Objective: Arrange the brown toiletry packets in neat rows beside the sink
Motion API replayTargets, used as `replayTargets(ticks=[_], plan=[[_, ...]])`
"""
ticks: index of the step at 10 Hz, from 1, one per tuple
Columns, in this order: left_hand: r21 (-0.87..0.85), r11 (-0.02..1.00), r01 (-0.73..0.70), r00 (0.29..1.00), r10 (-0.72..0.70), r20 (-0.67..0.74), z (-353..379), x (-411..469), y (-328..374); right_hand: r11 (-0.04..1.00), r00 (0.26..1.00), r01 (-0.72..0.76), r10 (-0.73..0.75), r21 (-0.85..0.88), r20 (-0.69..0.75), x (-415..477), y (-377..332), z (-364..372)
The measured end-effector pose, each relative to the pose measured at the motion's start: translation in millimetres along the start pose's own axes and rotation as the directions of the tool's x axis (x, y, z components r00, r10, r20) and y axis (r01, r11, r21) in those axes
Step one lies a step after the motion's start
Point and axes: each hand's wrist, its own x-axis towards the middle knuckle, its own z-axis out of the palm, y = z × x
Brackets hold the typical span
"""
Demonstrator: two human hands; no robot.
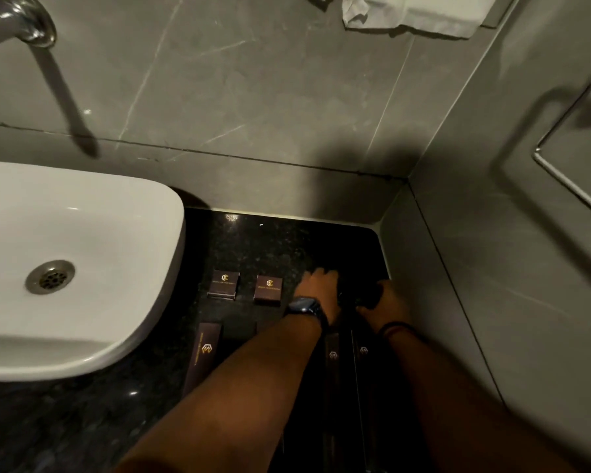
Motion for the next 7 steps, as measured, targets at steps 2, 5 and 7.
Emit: replayTargets(ticks=[2,5,7], plan=[[0.074,0.992,-0.101,0.993,0.096,0.071,10,33,-3,0.99,0.996,0.074,-0.069,-0.12,0.051,32,2,13],[0.135,0.983,-0.128,0.987,0.113,0.115,4,36,-14,0.979,0.989,0.136,-0.127,-0.153,0.073,38,2,29],[0.153,0.979,-0.135,0.991,0.131,0.035,-10,27,-20,0.978,0.988,0.146,-0.137,-0.152,0.068,34,3,29]])
